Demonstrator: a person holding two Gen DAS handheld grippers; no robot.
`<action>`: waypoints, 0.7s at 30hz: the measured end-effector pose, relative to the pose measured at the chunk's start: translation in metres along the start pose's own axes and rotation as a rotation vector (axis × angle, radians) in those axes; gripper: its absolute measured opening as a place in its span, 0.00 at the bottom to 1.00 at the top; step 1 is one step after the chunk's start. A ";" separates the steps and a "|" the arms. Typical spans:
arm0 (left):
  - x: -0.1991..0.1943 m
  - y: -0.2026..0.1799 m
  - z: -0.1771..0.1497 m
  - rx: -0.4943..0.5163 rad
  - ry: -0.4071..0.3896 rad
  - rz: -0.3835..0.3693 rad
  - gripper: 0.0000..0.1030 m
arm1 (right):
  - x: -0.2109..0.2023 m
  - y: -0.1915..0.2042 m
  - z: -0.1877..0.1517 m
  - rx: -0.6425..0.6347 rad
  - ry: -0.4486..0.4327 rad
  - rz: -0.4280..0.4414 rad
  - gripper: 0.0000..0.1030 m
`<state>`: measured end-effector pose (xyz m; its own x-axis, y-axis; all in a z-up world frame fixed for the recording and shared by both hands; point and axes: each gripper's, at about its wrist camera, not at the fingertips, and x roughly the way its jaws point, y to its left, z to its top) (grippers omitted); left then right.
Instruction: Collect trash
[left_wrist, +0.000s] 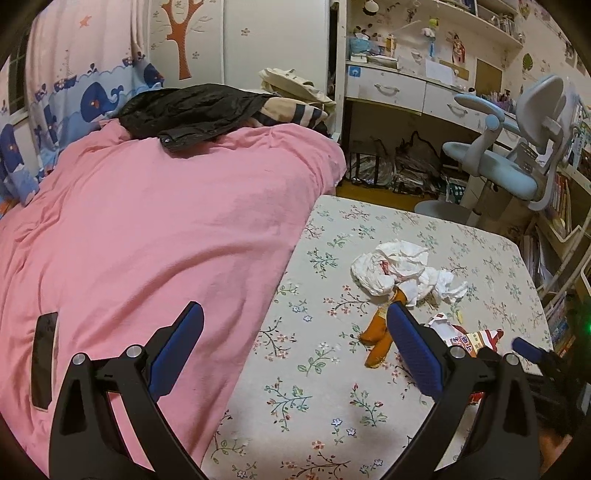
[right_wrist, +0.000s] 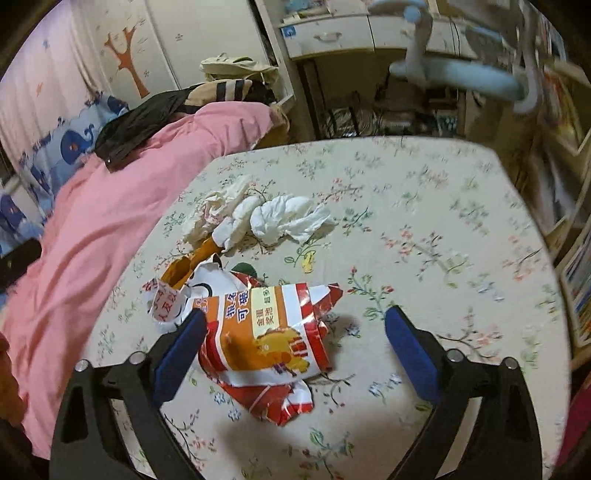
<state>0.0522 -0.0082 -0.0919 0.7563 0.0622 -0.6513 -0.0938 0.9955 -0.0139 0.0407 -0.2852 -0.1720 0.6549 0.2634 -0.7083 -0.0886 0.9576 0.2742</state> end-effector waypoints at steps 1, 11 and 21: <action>0.000 -0.002 -0.001 0.006 0.000 -0.002 0.93 | 0.003 -0.002 0.000 0.017 0.011 0.028 0.72; 0.004 0.000 -0.001 0.000 0.025 -0.016 0.93 | -0.013 0.038 -0.006 -0.111 0.098 0.284 0.11; 0.007 0.007 -0.007 0.003 0.054 0.015 0.93 | -0.017 0.066 -0.036 -0.282 0.273 0.342 0.52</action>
<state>0.0519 -0.0018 -0.1017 0.7187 0.0730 -0.6915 -0.1029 0.9947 -0.0019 -0.0029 -0.2221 -0.1649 0.3373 0.5518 -0.7627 -0.4864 0.7958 0.3607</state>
